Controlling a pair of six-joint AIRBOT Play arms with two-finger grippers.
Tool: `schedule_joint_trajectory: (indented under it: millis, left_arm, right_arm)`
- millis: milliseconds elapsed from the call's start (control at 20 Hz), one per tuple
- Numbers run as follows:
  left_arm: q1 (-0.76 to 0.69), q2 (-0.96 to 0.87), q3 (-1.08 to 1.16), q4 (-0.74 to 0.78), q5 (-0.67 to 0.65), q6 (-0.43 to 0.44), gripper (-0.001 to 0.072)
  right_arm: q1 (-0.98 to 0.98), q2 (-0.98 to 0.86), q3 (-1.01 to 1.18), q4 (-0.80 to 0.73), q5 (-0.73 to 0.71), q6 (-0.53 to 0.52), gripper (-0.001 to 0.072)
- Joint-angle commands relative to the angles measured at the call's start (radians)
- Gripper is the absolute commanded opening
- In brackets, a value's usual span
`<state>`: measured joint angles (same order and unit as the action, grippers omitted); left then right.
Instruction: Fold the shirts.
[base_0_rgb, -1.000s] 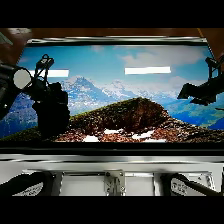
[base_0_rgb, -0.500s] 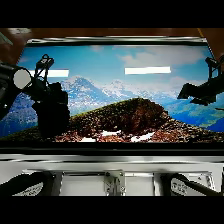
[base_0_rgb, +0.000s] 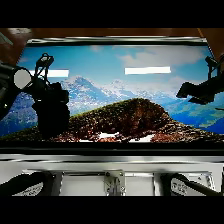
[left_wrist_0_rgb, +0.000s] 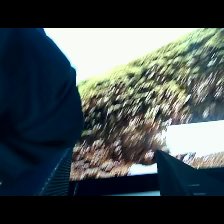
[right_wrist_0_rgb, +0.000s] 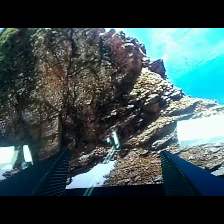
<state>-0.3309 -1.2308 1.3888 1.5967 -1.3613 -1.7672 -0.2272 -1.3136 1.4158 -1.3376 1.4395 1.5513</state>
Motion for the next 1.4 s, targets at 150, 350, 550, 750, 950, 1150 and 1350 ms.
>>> schedule_joint_trajectory:
  millis: [150,350,550,750,950,1150,1350]
  left_arm:
    - [0.0,-0.003,0.0,-0.039,0.123,0.0,0.0575]
    - [0.075,-0.045,0.0,0.03,0.047,0.0,0.0718]
    - [0.382,-0.079,-0.051,-0.183,-0.037,0.09,0.072]
    - [0.645,-0.079,-0.206,-0.364,-0.032,0.218,0.072]
    - [0.764,-0.092,-0.399,-0.429,0.145,0.256,0.072]
    - [0.748,-0.179,-0.43,-0.473,0.306,0.265,0.072]
    - [0.706,-0.263,-0.429,-0.629,0.428,0.348,0.072]
  right_arm:
    - [0.0,-0.001,0.001,0.011,-0.017,0.004,0.0695]
    - [0.0,-0.001,0.001,-0.005,-0.012,-0.035,0.0695]
    - [0.0,-0.001,0.001,-0.006,-0.012,-0.066,0.0695]
    - [0.001,-0.001,0.001,-0.003,-0.021,-0.065,0.0695]
    - [0.001,-0.001,0.001,-0.002,-0.048,-0.065,0.0695]
    - [0.001,-0.001,0.001,-0.001,-0.064,-0.065,0.0695]
    - [0.001,-0.001,0.001,0.029,-0.064,-0.064,0.0695]
